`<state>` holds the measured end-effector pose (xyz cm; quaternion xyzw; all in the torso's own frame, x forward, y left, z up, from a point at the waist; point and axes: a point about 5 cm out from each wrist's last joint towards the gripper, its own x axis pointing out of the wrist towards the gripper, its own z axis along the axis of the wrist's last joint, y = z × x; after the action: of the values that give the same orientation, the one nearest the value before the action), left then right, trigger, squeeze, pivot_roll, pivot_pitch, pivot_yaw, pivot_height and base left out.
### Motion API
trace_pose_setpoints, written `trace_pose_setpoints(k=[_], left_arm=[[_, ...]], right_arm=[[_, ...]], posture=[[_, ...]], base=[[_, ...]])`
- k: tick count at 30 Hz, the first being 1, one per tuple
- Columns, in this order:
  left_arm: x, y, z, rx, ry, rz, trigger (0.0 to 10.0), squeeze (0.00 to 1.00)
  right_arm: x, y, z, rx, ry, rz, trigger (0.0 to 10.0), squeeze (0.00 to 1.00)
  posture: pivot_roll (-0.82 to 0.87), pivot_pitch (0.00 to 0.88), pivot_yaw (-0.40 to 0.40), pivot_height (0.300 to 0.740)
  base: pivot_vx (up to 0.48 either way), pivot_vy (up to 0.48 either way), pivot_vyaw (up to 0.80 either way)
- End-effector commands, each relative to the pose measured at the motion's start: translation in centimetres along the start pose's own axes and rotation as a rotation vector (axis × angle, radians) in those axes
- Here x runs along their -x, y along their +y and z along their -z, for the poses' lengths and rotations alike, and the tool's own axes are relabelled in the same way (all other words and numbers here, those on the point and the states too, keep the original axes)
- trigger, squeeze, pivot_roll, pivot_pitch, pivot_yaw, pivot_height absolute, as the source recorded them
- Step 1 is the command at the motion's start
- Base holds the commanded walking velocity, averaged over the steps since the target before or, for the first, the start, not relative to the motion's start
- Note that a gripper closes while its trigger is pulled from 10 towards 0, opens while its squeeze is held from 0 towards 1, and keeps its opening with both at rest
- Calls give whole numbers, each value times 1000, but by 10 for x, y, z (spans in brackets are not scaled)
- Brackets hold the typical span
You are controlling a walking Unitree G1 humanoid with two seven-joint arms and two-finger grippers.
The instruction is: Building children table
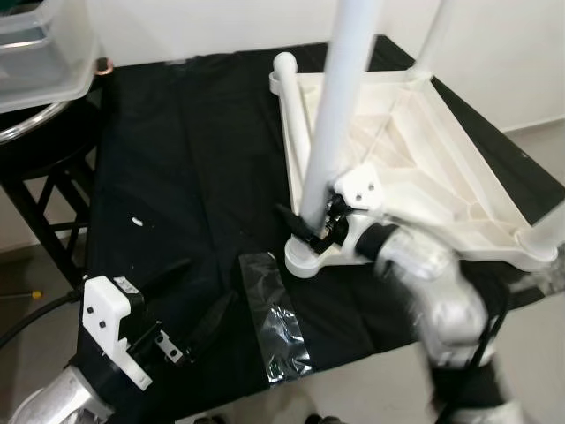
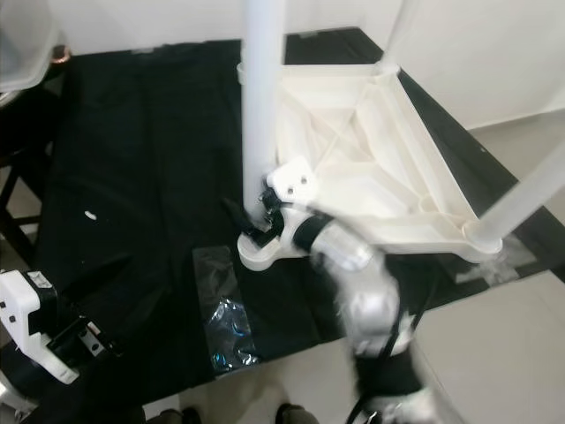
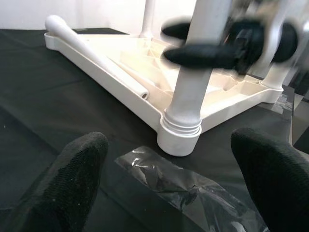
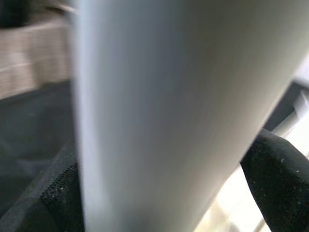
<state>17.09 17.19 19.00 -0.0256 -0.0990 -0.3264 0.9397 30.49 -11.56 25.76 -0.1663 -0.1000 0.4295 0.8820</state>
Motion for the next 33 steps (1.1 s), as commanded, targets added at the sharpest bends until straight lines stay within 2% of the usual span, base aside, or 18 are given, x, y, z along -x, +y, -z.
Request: trace_pose_setpoints(k=[1,2,3,4,5,7,8,13,19,20,22,23,28,32,33], left_arm=[[2,-3,1,10,15,5,10000,0],[2,-3,1,10,15,5,10000,0],[3,-5,1,11,19,2,10000,0],[3,-5,1,11,19,2,10000,0],[4,-5,1,14,20,-1,10000,0],[7,-5,0,11,26,-9,10000,0],[7,-5,0,11,26,-9,10000,0],[11,-5,-2,6,35,-19,10000,0],[13,-5,-2,5,41,-21,10000,0],[13,-5,-3,4,42,-21,10000,0],[13,-5,-3,3,43,-21,10000,0],[13,-5,-3,2,44,-20,10000,0],[12,-5,-2,1,45,-18,10000,0],[11,-5,-2,-1,42,-19,10000,0],[11,-5,-2,-1,42,-19,10000,0]], right_arm=[[-2,4,4,20,4,-128,10000,0],[-2,4,4,20,4,-128,10000,0],[-4,-12,-1,45,1,-199,10000,0],[-4,-12,-1,45,1,-199,10000,0],[-5,-19,-5,48,-13,-232,10000,0],[-7,-30,-12,108,-10,-295,10000,0],[-7,-30,-12,108,-10,-295,10000,0],[-6,-38,-26,95,-54,-457,10000,0],[-9,-42,-27,125,-38,-564,10000,0],[-9,-42,-27,112,-48,-586,9020,0],[-9,-42,-27,104,-55,-600,9020,0],[-9,-42,-27,91,-68,-613,0,0],[-8,-41,-25,63,-87,-637,0,0],[-1,-35,-13,-33,-136,-573,0,0],[-1,-35,-13,-33,-136,-573,0,0]], posture=[[90,244,-50,740],[90,244,-50,740],[103,255,-54,740],[103,255,-54,740],[105,256,-54,740],[119,265,-60,740],[119,265,-60,740],[131,271,-59,740],[139,272,-55,740],[141,269,-53,740],[141,269,-53,740],[142,268,-53,740],[142,261,-53,740],[137,251,-53,740],[137,251,-53,740]], base=[[0,0,0],[0,0,0],[0,0,0],[0,0,0],[0,0,0],[0,0,0],[0,0,0],[0,0,0],[0,0,0],[0,0,0],[0,0,0],[0,0,0],[0,0,0],[0,0,0],[0,0,0]])
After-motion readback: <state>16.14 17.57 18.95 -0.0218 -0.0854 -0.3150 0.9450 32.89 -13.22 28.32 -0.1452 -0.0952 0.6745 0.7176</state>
